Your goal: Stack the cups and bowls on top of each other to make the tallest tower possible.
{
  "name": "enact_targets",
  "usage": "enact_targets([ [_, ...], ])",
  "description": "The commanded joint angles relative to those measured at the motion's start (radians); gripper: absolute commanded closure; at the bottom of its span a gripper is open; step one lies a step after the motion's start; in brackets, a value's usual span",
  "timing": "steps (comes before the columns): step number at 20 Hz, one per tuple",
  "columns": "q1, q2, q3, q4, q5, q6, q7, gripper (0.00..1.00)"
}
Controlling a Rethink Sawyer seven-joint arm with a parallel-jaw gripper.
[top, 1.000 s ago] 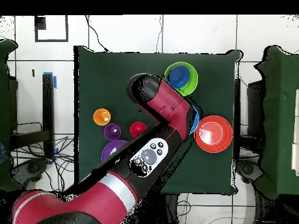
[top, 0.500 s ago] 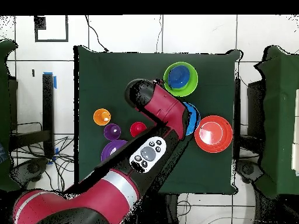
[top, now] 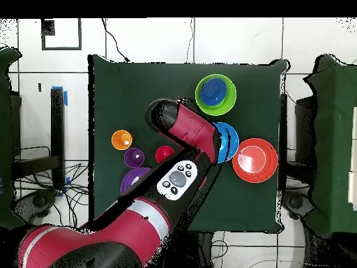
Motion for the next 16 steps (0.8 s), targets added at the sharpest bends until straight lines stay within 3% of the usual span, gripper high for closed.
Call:
enact_targets([
  [1, -0.03, 0.039, 0.212, 0.041, -0.11, -0.065, -0.018, 0.0],
  [10, -0.094, -0.049, 0.311, 0.128, -0.238, -0.123, -0.093, 0.0],
  [16, -0.127, -0.15, 0.356, 0.199, -0.298, -0.087, -0.085, 0.0],
])
